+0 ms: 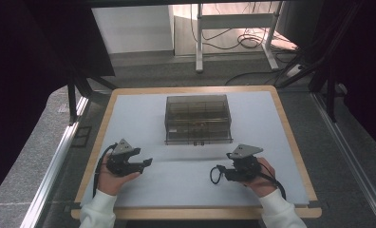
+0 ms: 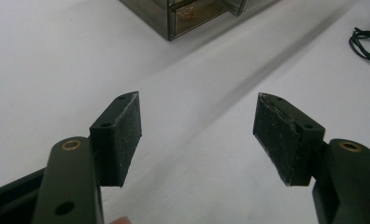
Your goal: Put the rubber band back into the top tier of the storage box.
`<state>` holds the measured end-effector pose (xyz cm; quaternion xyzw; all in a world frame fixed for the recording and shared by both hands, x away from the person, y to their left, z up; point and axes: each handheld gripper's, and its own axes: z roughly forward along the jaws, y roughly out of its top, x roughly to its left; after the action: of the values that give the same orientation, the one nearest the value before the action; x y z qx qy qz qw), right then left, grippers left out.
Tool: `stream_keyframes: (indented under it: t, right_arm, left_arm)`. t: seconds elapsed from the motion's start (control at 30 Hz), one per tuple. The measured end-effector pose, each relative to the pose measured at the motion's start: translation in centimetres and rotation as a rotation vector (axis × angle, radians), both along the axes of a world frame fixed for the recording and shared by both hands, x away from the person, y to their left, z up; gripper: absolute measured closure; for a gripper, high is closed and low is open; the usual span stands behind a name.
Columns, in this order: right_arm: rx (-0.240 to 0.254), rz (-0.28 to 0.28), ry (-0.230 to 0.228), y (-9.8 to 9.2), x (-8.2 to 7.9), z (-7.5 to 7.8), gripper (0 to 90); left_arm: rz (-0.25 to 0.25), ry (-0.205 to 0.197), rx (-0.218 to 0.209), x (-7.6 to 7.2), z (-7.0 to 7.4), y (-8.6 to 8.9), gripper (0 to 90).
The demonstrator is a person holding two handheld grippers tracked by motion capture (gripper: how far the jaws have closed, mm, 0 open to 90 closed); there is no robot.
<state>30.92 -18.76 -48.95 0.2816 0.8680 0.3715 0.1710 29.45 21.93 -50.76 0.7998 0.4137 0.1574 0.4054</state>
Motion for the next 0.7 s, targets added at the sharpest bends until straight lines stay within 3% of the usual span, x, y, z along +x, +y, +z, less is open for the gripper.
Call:
stream_keyframes:
  t: [0.33,0.57,0.7]
  right_arm:
    - [-0.034,-0.003,0.023,1.0,0.6,0.1,47.0]
    - [-0.113,0.038,0.063,1.5,0.7,0.4,50.0]
    - [-0.138,0.028,0.092,1.0,0.5,0.7,50.1]
  left_arm:
    - [0.005,0.001,-0.017,0.1,0.1,0.3,32.9]
    - [0.001,-0.006,-0.026,-0.1,0.2,0.3,32.8]
    - [0.0,-0.005,-0.025,0.0,0.2,0.3,32.6]
